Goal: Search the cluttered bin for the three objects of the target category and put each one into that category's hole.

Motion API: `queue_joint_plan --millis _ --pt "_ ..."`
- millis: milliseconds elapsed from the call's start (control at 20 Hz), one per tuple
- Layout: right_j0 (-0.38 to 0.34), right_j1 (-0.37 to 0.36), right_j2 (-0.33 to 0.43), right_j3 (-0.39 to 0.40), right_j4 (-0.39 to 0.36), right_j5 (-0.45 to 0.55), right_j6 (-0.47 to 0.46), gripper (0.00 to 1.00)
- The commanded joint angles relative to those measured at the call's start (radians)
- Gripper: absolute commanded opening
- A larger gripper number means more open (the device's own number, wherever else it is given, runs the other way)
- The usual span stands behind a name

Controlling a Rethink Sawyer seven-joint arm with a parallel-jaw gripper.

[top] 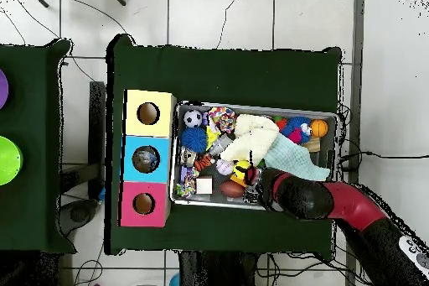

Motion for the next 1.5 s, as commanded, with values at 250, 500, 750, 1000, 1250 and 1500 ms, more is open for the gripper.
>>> queue_joint_plan --millis 250,500,750,1000,1250,1500 --pt "0.015 0.082 0.052 -0.279 -0.131 0.302 -0.494 1.00" --pt "0.041 0.091 0.040 -0.332 -0.176 0.375 -0.550 1.00" --pt "0.045 0.099 0.029 -0.336 -0.195 0.362 -0.552 1.00" --pt "0.055 0.098 0.011 -0.326 -0.207 0.335 -0.535 1.00" --pt "0.040 0.082 0.022 -0.298 -0.200 0.288 -0.500 1.00" --pt "0.043 0.076 0.014 -0.294 -0.212 0.282 -0.494 1.00"
